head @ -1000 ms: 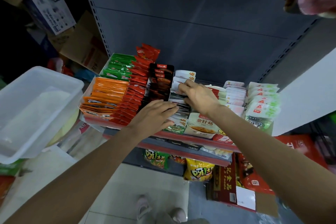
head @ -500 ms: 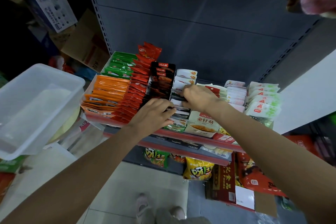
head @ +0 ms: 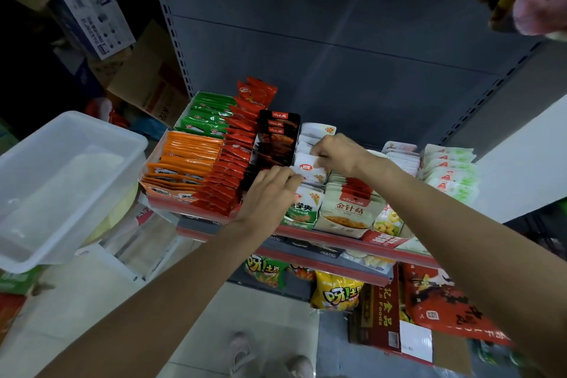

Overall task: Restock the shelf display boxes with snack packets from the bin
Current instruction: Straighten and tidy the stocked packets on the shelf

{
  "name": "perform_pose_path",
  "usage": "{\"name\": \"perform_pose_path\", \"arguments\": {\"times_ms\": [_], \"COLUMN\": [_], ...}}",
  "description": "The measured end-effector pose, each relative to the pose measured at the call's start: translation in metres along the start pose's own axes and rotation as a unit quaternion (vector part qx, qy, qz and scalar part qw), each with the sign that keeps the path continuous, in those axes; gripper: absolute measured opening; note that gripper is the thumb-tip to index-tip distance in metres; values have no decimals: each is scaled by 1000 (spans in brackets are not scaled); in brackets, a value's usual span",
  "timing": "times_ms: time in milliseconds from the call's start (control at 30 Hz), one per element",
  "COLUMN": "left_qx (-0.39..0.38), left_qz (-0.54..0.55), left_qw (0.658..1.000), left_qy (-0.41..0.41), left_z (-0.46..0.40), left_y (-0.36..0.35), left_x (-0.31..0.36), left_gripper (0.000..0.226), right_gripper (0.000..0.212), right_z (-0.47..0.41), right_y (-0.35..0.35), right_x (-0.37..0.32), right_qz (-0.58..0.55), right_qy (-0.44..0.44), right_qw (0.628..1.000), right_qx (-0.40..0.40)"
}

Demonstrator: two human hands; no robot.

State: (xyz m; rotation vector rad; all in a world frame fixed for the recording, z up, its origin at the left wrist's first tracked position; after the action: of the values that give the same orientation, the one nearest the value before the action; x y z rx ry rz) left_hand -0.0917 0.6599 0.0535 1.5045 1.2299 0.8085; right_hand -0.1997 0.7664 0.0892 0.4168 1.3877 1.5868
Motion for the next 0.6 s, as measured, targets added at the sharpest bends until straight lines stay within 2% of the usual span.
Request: {"name": "perform_pose_path", "arguments": {"times_ms": [100,200,300,400,500,533,600], "left_qx": [-76,-190,-263,-276,-225,-213,-219], "left_qz": [6,48,105,117,20,-6,-15], "left_qw": [995,980,958,953,974,977,975], "left_qy": [66,37,54,37,-7,-20,-39], "left_z": [-13,-25,-32,-31,-28,-29,-32], "left_y": [6,-2,-7,-8,-6,-6,-7], "left_x": [4,12,17,14,7,5,3], "left_gripper": [83,92,102,108,115,118,120], "right_gripper": [37,63,65,67,66,61,50], "right_z": [4,25,42,37,36,38,43], "right_y": [-3,2,-17,-33,-25,-20,-6], "right_x": [-7,-5,-2,-3,0,2,10], "right_qz": [-12,-71,8,78,8,-42,-129], "right_qy": [6,13,-9,-15,-8,-8,-17], "right_qw": [1000,994,999,997,1000,999,987], "right_qx": [7,81,36,-7,-22,-4,96]}}
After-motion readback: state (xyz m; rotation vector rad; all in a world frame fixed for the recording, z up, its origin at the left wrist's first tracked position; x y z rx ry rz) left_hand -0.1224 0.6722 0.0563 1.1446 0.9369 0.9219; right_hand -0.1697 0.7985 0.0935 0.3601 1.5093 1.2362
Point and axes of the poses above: each hand's wrist, its own z-axis away from the middle knuckle, its own y-axis out of the back of the hand, x = y × z, the point moved 4 cm from there along -z, towards the middle knuckle, and after that the axes turned 8 degrees about -z, right-handed, at the moved point
